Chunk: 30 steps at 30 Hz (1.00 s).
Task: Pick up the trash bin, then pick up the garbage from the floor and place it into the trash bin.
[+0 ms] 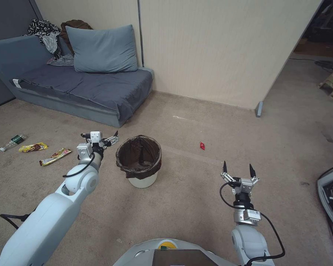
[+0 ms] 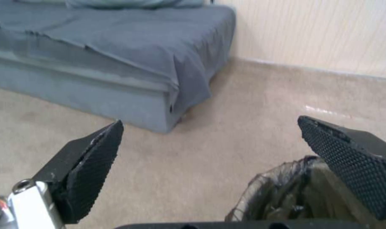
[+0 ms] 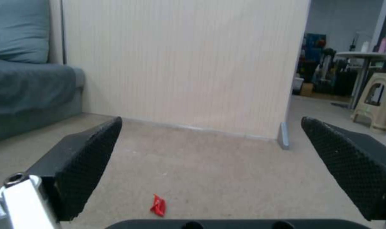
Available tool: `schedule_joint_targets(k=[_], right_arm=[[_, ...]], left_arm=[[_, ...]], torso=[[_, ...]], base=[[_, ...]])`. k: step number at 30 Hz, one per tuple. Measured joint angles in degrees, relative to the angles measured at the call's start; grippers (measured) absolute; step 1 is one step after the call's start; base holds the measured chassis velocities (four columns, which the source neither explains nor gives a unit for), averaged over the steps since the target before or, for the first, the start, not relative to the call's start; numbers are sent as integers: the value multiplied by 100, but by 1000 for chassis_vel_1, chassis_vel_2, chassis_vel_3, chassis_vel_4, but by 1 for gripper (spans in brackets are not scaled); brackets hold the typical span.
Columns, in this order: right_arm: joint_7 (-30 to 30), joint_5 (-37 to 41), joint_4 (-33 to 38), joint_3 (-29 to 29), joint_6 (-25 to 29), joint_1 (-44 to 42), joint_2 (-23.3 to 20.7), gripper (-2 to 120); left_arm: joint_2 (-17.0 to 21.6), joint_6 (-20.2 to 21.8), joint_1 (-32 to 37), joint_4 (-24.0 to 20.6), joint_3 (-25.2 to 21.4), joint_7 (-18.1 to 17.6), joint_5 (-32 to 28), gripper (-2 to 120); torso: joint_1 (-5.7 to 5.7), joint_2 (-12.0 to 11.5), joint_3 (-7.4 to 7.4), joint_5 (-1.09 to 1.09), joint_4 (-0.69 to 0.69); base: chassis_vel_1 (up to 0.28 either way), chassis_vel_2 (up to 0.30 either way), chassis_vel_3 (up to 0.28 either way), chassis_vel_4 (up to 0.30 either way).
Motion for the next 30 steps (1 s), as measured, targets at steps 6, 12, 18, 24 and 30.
schedule_joint_targets(k=[6, 12, 18, 24, 30], right_arm=[[20, -2, -101, -2, 46, 0, 36, 100], [52, -2, -146, -1, 55, 30, 47, 100], [71, 31, -183, 21, 61, 71, 28, 100], [76, 58, -218, 27, 78, 91, 21, 100], [78, 61, -271, 17, 94, 125, 30, 100]], left_arm=[[559, 715, -682, 123, 430, -193, -1313, 100], [688, 1148, -1091, 317, 905, -310, -1823, 100], [676, 1572, -1370, 462, 1262, -476, -2315, 100], [643, 1783, -1539, 670, 1437, -538, -2561, 100], [589, 1987, -1776, 905, 1607, -643, -2892, 100]], torso=[[0, 0, -1, 0, -1], [0, 0, -1, 1, -1], [0, 0, -1, 2, -1], [0, 0, -1, 2, -1], [0, 0, -1, 2, -1]], base=[[0, 0, 0, 0], [0, 0, 0, 0], [0, 0, 0, 0], [0, 0, 0, 0], [0, 0, 0, 0]])
